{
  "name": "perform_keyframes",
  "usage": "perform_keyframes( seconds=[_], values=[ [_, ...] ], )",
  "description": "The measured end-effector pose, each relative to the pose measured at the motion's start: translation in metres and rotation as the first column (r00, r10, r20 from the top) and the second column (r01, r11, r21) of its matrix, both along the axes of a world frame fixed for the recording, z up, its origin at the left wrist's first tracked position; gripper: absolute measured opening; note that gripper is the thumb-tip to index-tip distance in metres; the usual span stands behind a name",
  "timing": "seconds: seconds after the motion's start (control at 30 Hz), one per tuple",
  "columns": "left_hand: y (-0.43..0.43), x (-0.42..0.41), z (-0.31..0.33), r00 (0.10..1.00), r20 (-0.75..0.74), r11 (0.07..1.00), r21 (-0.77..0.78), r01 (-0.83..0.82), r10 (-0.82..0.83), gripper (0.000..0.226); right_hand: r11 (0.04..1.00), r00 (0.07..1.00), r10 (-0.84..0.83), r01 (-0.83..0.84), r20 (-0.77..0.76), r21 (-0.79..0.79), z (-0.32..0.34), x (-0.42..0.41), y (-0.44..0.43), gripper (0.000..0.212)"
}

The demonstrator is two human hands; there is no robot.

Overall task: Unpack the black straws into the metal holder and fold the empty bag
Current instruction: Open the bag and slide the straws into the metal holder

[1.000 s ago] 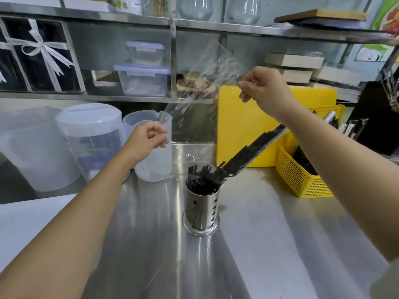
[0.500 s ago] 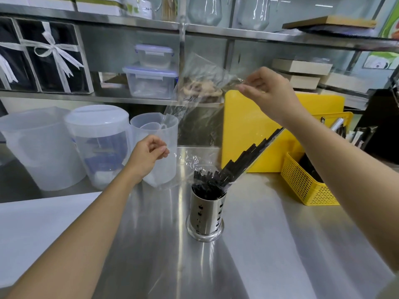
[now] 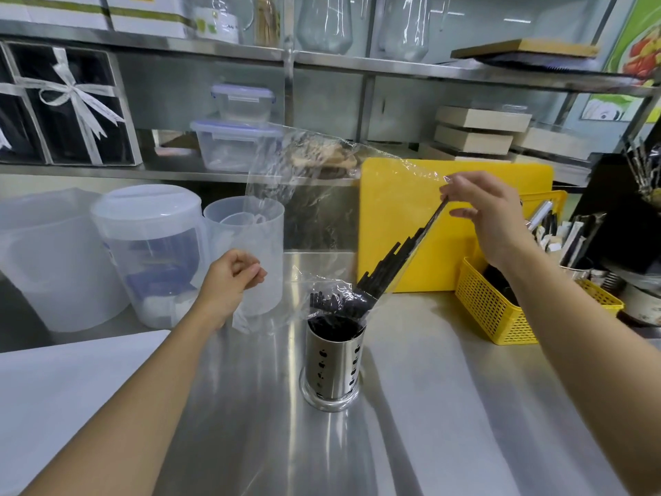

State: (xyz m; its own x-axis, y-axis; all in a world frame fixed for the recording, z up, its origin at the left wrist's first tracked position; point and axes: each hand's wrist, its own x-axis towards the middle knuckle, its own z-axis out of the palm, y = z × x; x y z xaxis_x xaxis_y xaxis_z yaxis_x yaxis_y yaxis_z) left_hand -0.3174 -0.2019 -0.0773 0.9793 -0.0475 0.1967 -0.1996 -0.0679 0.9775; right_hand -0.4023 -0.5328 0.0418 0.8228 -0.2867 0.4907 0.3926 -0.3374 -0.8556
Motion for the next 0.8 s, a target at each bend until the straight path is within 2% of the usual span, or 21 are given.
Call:
perform_keyframes(
  seconds=[0.23, 0.47, 0.67, 0.8],
  values=[
    [-0.006, -0.004, -0.004, 1.000, -0.012, 1.000, 0.018, 0.015, -0.014, 0.016, 0.996, 0.995, -0.085, 0.085, 0.044, 0.005, 0.003, 0.000, 0.004, 0.009],
    [0.004, 0.002, -0.011, 0.999, -0.037, 1.000, -0.025, -0.008, 0.007, 0.020, 0.988, 0.993, -0.076, 0.088, 0.092, -0.129, 0.020, 0.007, 0.019, 0.011],
    [0.015, 0.002, -0.011, 1.000, -0.028, 0.996, -0.083, -0.012, 0.010, 0.019, 0.987, 0.990, -0.065, 0.082, 0.123, -0.138, 0.026, 0.012, 0.026, 0.012],
    [0.018, -0.002, -0.005, 1.000, 0.008, 0.999, -0.052, -0.014, 0.015, 0.020, 0.982, 0.988, -0.051, 0.076, 0.144, -0.171, 0.029, 0.016, 0.030, 0.014]
  ],
)
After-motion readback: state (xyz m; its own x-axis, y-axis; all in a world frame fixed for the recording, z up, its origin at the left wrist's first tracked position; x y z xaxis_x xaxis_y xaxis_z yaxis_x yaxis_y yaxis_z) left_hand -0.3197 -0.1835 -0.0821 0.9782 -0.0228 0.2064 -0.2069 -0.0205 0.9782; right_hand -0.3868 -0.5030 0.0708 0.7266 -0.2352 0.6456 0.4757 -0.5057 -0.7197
